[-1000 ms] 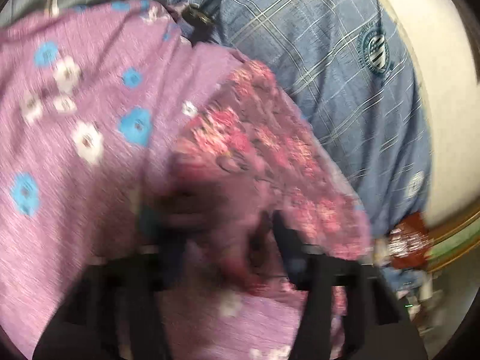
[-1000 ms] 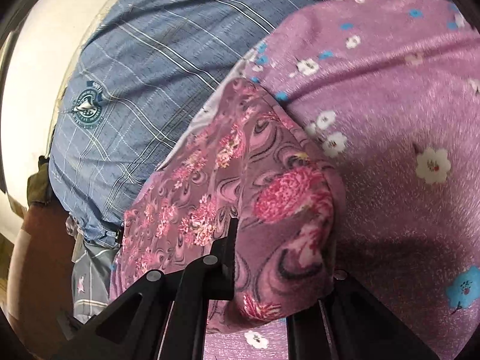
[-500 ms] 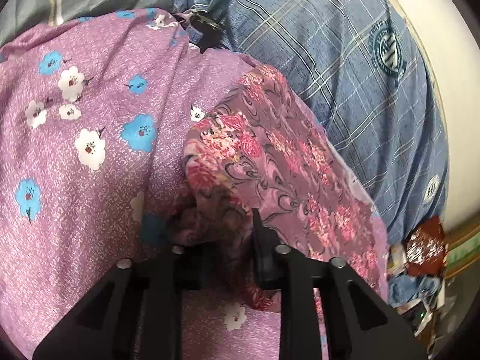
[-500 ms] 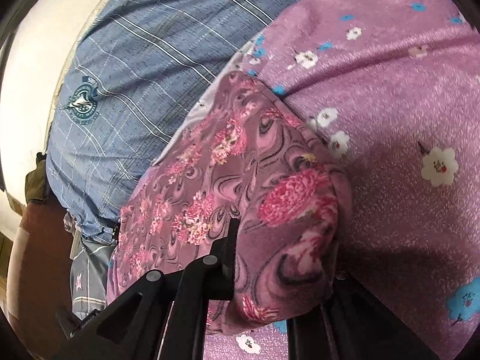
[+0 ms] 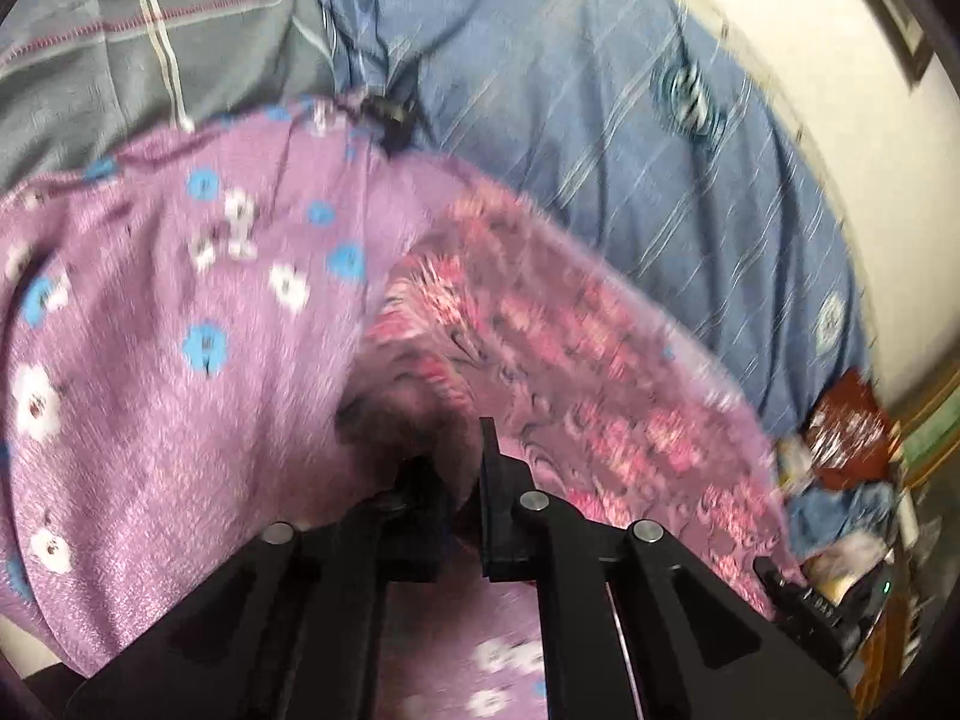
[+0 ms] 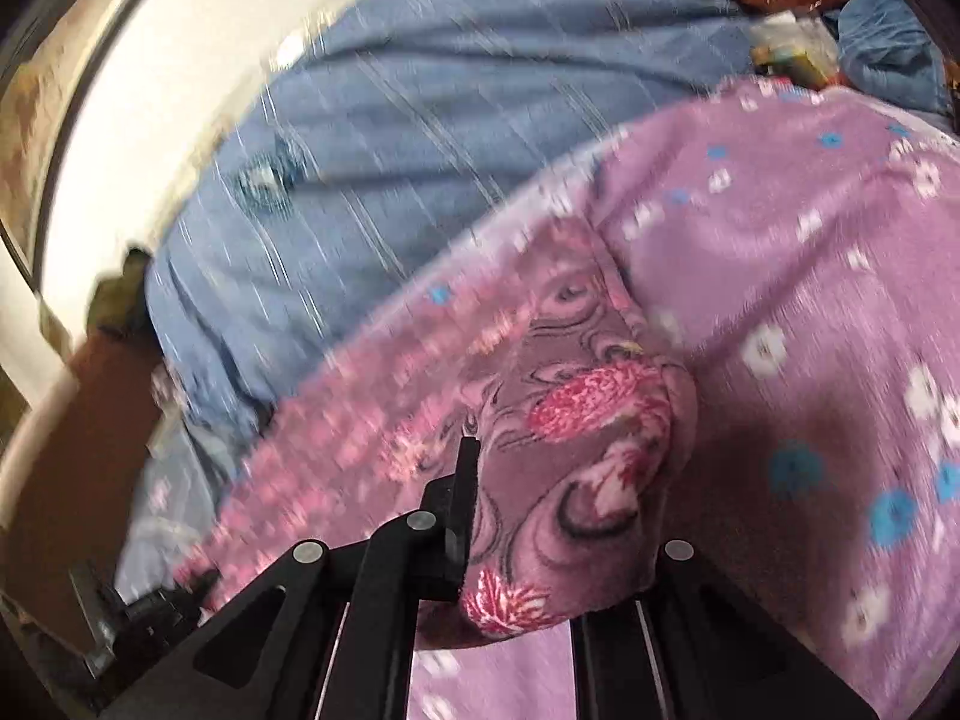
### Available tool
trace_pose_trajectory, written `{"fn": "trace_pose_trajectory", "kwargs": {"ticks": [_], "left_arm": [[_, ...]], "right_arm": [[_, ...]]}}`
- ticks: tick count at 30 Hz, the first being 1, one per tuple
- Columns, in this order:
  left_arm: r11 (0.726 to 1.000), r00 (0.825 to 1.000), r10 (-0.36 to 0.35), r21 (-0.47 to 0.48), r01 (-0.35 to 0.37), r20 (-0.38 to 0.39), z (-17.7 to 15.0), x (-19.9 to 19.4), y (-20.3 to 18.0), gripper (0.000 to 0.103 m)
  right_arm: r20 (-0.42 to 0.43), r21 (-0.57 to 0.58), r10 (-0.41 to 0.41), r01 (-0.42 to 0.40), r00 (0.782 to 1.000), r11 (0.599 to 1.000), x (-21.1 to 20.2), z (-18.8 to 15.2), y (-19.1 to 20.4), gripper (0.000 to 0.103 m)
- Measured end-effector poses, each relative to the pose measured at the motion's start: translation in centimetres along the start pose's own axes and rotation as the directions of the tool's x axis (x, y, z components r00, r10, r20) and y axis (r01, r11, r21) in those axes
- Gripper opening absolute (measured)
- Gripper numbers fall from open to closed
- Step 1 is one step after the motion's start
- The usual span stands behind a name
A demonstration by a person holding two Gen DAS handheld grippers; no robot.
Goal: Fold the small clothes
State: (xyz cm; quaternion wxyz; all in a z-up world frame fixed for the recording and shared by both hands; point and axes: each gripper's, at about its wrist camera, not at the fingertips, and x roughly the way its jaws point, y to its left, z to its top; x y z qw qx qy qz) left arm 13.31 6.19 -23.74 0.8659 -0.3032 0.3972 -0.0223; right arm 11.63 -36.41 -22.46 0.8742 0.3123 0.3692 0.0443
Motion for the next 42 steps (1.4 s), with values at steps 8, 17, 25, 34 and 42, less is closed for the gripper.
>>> {"fn": "trace_pose_trajectory", "kwargs": {"ticks": [8, 17, 25, 34, 42], "left_arm": [[0.998, 0.997, -0.063, -0.014, 0.063, -0.046, 0.2, 2.3, -0.8, 0.06], [0.997, 0.996, -0.081, -0.002, 0.081, 0.028, 1.1, 2.3, -1.5, 0.012], [0.977, 0.978, -0.177, 0.14, 0.161, 0.108, 0.8, -1.8, -4.2, 0.009], [0.978, 0.982, -0.152, 0.162, 0.133, 0.113, -1.1, -4.4, -2.6, 0.009], [0.997, 0.995, -0.081, 0.016, 0.082, -0.05, -0.9, 1.1, 0.0, 0.036]], "right_arm": [[-0.119, 0.142, -0.087, 0.103, 0.989, 0.985, 0.0, -0.2, -3.2, 0.038], [0.007, 0.131, -0.188, 0.186, 0.982, 0.974, -3.8, 0.7, -4.4, 0.04], [0.069, 0.117, -0.146, 0.137, 0.987, 0.984, -2.8, 0.8, -4.8, 0.04], [-0.006, 0.139, -0.011, 0.012, 1.0, 0.99, 3.1, 8.8, -5.4, 0.066], [-0.173, 0.144, 0.044, -0.019, 0.984, 0.989, 13.3, 10.9, -5.3, 0.054]]}}
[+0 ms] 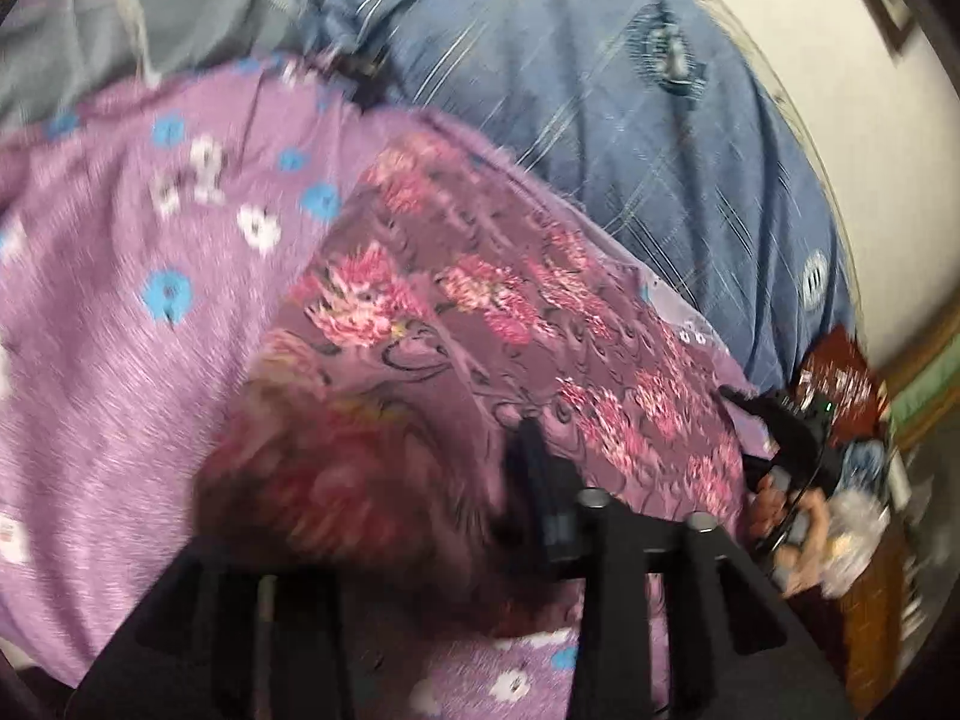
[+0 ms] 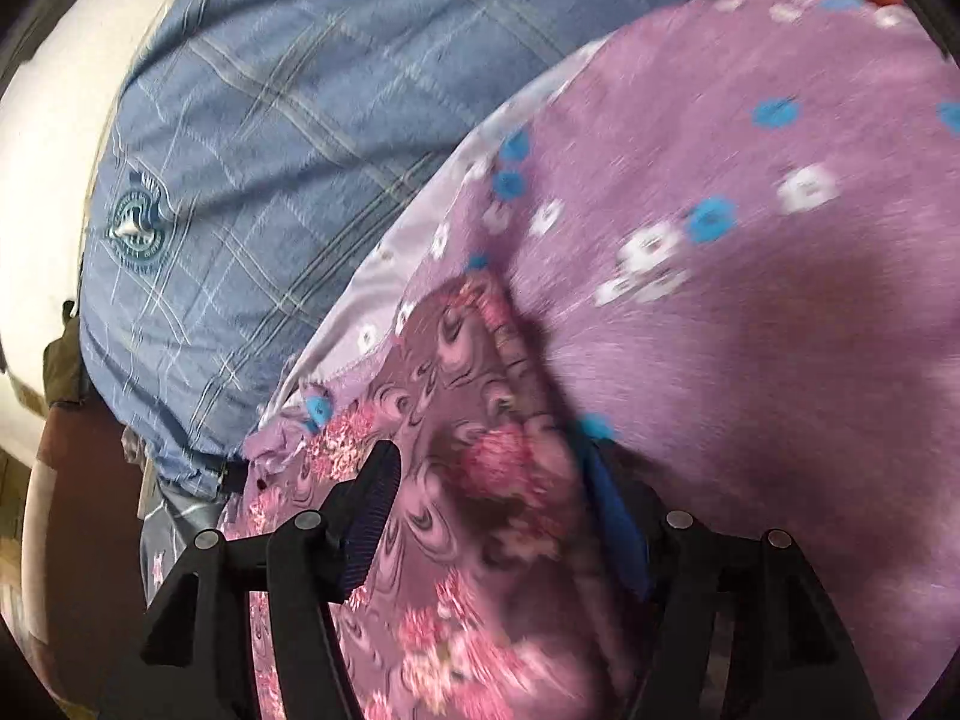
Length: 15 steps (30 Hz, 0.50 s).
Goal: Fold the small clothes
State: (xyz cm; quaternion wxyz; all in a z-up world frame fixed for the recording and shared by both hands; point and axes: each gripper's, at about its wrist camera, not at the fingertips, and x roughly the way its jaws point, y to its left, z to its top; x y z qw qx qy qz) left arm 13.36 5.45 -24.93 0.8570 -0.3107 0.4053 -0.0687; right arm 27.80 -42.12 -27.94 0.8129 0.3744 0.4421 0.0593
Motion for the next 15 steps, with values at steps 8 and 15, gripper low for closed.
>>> {"fn": "trace_pose_trajectory", "kwargs": {"ticks": [8, 15], "left_arm": [[0.98, 0.99, 0.097, 0.163, -0.113, 0.104, -0.3, 0.0, -2.7, 0.014], [0.998, 0.997, 0.051, 0.033, -0.053, 0.055, 0.0, 0.4, -0.5, 0.023]], "right_arm": [[0.087, -0.155, -0.086, 0.099, 0.992, 0.983, -1.5, -1.3, 2.9, 0.02], [0.166, -0.13, -0.148, 0.171, 0.975, 0.977, -5.2, -4.1, 3.7, 0.05]]}}
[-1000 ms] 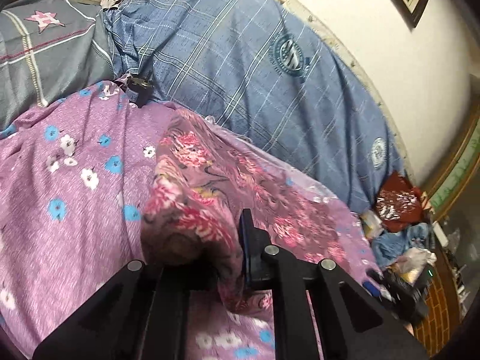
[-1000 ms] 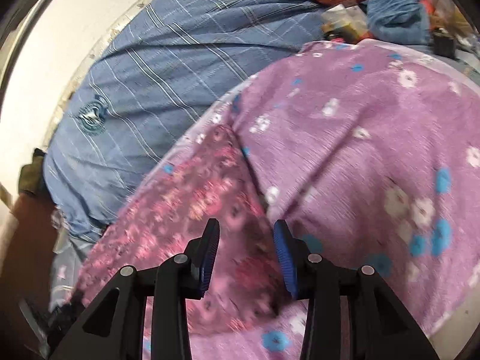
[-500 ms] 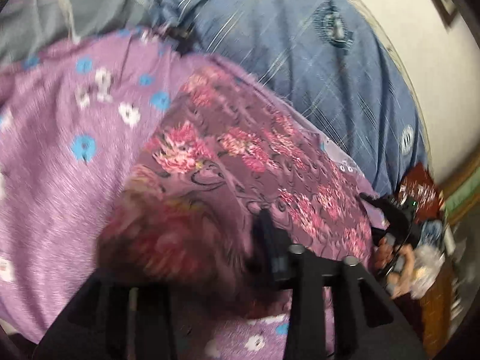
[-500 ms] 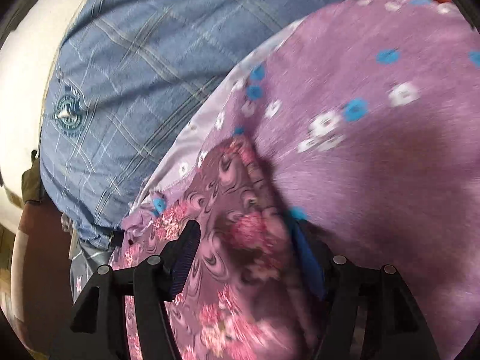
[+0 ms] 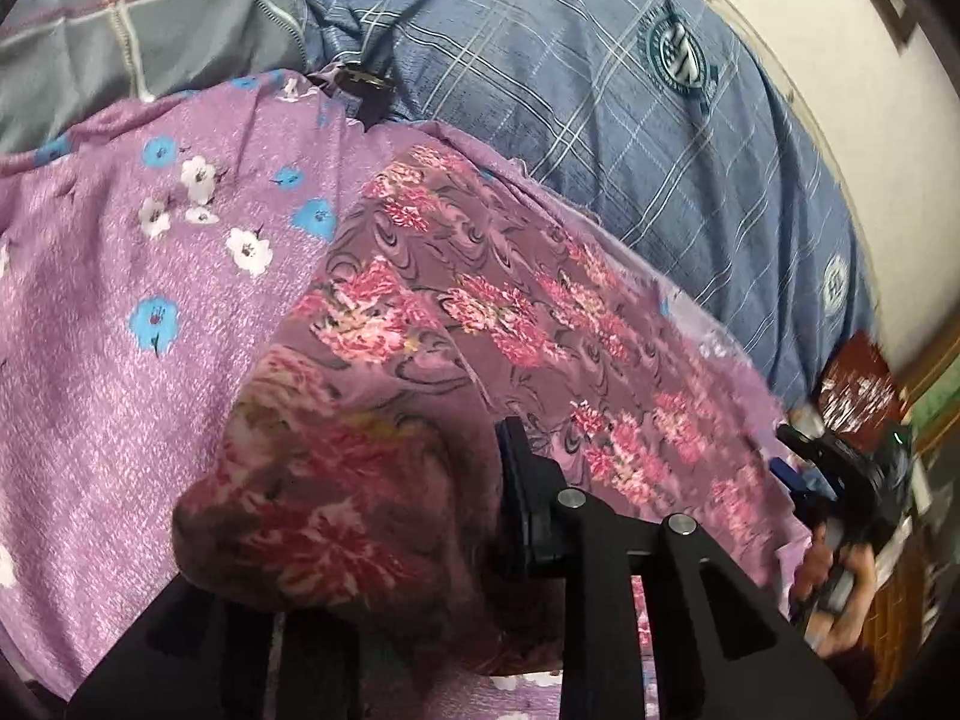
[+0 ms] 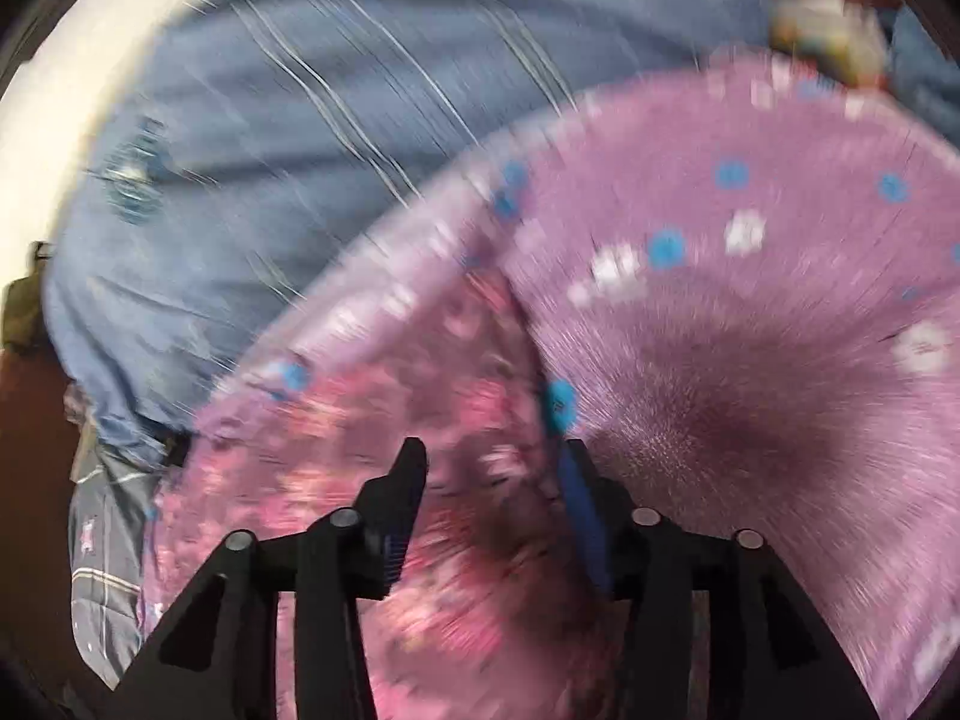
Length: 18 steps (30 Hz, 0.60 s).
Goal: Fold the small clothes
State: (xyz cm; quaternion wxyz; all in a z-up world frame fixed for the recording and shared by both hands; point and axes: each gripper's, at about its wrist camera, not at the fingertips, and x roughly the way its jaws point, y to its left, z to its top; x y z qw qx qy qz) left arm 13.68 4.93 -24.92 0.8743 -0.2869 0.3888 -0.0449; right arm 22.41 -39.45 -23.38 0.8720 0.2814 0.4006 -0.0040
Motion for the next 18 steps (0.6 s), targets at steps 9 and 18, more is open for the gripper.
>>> {"fn": "trace_pose_trajectory", "kwargs": {"ticks": [9, 18], "left_arm": [[0.961, 0.988, 0.079, 0.252, -0.111, 0.133, -0.4, -2.4, -5.6, 0.013], [0.844, 0.981, 0.093, 0.508, -0.17, 0.173, -0.9, -4.7, -13.9, 0.013]], "right_arm": [[-0.284, -0.065, 0.248, -0.277, 0.926, 0.959, 1.0, -9.7, 6.0, 0.01], [-0.167, 0.107, 0.329, -0.315, 0.929, 0.943, -0.9, -7.1, 1.6, 0.01]]}}
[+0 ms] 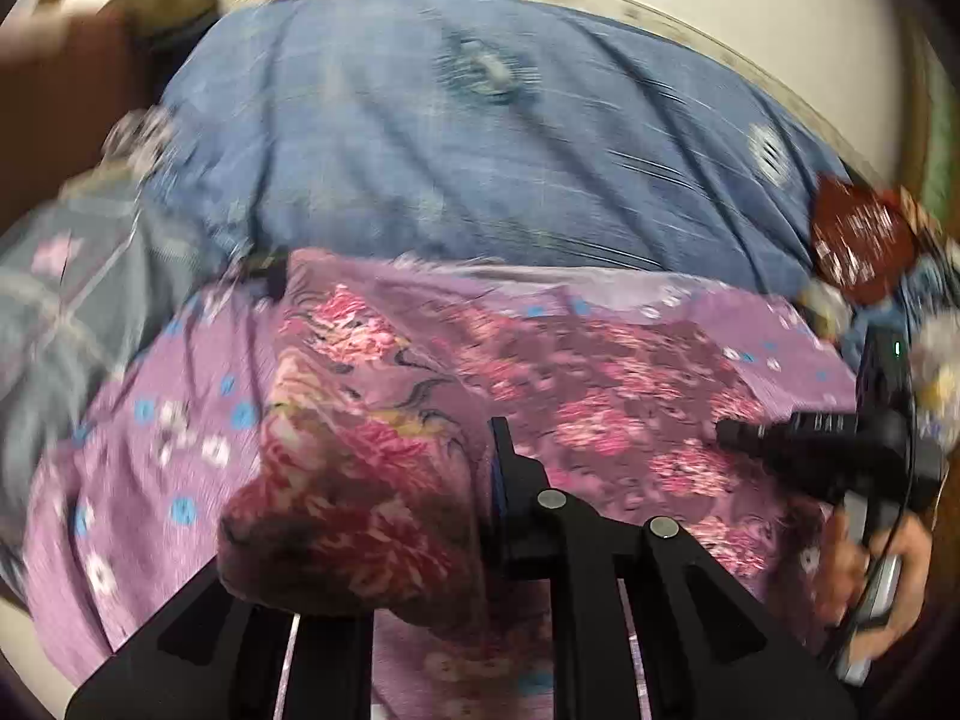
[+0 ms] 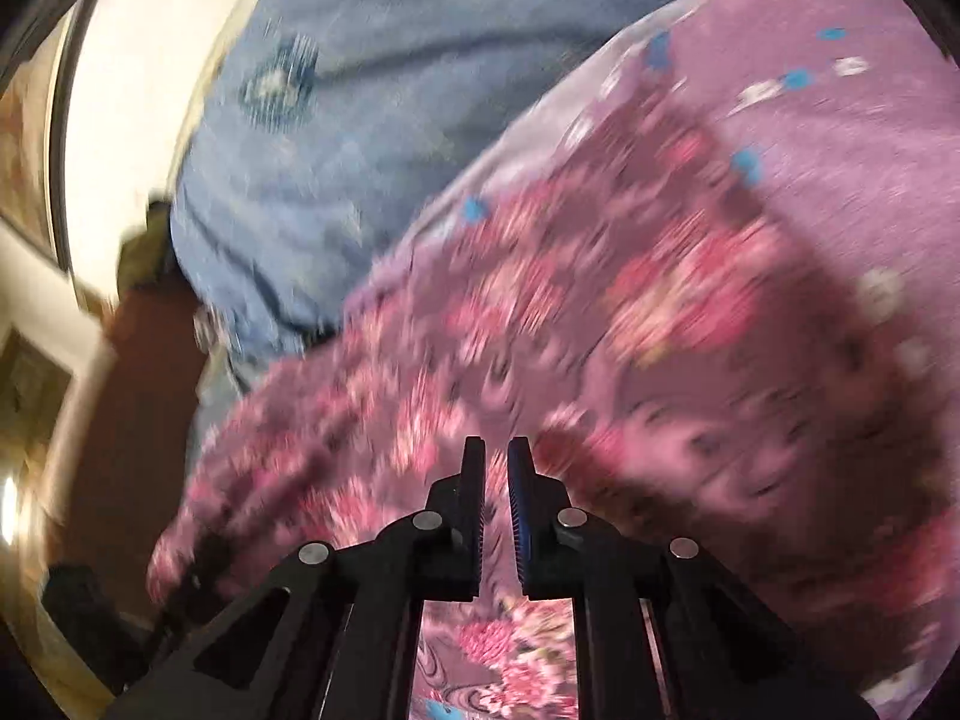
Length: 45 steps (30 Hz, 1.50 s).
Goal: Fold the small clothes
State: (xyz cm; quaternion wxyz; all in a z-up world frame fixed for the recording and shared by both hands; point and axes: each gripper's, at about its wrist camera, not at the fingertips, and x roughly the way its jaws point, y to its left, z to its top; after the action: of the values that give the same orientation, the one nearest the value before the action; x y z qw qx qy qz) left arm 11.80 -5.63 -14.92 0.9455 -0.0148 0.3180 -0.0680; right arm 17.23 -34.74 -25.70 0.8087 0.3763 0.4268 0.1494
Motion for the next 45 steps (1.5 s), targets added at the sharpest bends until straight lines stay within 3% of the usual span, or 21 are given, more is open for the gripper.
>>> {"fn": "trace_pose_trajectory", "kwargs": {"ticks": [4, 11, 13, 15, 16, 17, 18, 19, 21, 23, 27, 29, 31, 34, 38, 40, 42, 45], "left_arm": [[0.989, 1.0, -0.021, 0.144, 0.022, -0.008, 1.4, -0.3, -5.5, 0.013], [0.931, 0.993, -0.082, 0.35, 0.107, -0.084, 1.5, 2.0, -17.8, 0.014], [0.916, 0.983, -0.122, 0.365, 0.164, -0.136, 0.6, 3.5, -20.9, 0.02], [0.915, 0.96, -0.193, 0.315, 0.252, -0.205, -0.1, 4.1, -22.2, 0.022], [0.908, 0.936, -0.26, 0.27, 0.321, -0.238, -0.6, 4.0, -22.2, 0.029], [0.9, 0.925, -0.289, 0.259, 0.35, -0.245, -0.9, 3.7, -22.1, 0.033], [0.891, 0.918, -0.316, 0.256, 0.374, -0.24, -1.1, 3.2, -21.8, 0.052], [0.89, 0.921, -0.33, 0.257, 0.377, -0.208, -1.2, 2.2, -20.9, 0.068], [0.893, 0.925, -0.357, 0.245, 0.378, -0.129, -1.0, 0.5, -18.8, 0.075], [0.903, 0.924, -0.377, 0.196, 0.382, -0.064, -0.3, -0.8, -15.4, 0.078], [0.964, 0.97, -0.24, 0.105, 0.242, -0.034, 0.4, 0.5, -10.3, 0.082], [0.992, 0.993, -0.108, 0.061, 0.111, -0.052, -0.1, 1.8, -7.6, 0.082], [0.998, 0.995, -0.057, 0.028, 0.059, -0.077, -0.7, 2.7, -5.7, 0.082], [0.999, 0.992, -0.041, 0.008, 0.043, -0.116, -2.2, 3.4, -4.8, 0.082], [0.994, 0.987, -0.025, 0.101, 0.041, -0.161, -4.6, 4.4, -6.3, 0.082], [0.985, 0.98, -0.008, 0.165, 0.041, -0.199, -5.8, 5.4, -7.1, 0.082], [0.984, 0.981, -0.034, 0.165, 0.066, -0.193, -5.7, 5.4, -7.0, 0.082], [0.985, 0.977, -0.066, 0.143, 0.096, -0.2, -4.0, 5.1, -6.3, 0.082]], "right_arm": [[0.121, 0.055, -0.007, 0.0, 0.993, 0.998, -4.0, 2.5, -2.7, 0.011], [0.26, 0.181, 0.011, -0.059, 0.966, 0.982, -9.6, 5.4, -7.5, 0.011], [0.284, 0.197, 0.004, -0.063, 0.959, 0.978, -10.8, 6.3, -8.6, 0.011], [0.296, 0.213, -0.016, -0.05, 0.955, 0.976, -11.7, 6.8, -10.0, 0.013], [0.294, 0.219, -0.026, -0.04, 0.955, 0.975, -12.0, 6.9, -10.5, 0.014], [0.287, 0.224, -0.037, -0.029, 0.957, 0.974, -12.2, 7.0, -10.9, 0.019], [0.276, 0.227, -0.044, -0.02, 0.96, 0.974, -12.2, 7.2, -11.2, 0.026], [0.268, 0.226, -0.045, -0.017, 0.962, 0.974, -12.2, 7.3, -11.2, 0.031], [0.253, 0.213, -0.033, -0.022, 0.967, 0.977, -12.0, 7.3, -11.2, 0.044], [0.24, 0.192, -0.028, -0.019, 0.97, 0.981, -11.5, 7.3, -10.5, 0.044], [0.228, 0.1, 0.012, -0.036, 0.973, 0.994, -10.7, 6.9, -7.9, 0.043], [0.211, 0.009, 0.068, -0.071, 0.975, 0.997, -10.2, 6.5, -5.6, 0.037], [0.179, -0.073, 0.113, -0.101, 0.977, 0.992, -9.7, 5.7, -3.5, 0.031], [0.098, -0.15, 0.139, -0.124, 0.985, 0.981, -8.5, 3.9, -0.9, 0.027], [0.045, -0.204, -0.018, 0.027, 0.999, 0.979, -7.0, 1.4, 0.3, 0.026], [0.033, -0.192, -0.2, 0.202, 0.979, 0.96, -6.1, 0.3, -1.0, 0.024], [0.026, -0.191, -0.315, 0.314, 0.949, 0.93, -5.4, -0.3, -2.4, 0.014], [0.022, -0.197, -0.338, 0.335, 0.941, 0.921, -5.6, 0.1, -1.7, 0.019]]}}
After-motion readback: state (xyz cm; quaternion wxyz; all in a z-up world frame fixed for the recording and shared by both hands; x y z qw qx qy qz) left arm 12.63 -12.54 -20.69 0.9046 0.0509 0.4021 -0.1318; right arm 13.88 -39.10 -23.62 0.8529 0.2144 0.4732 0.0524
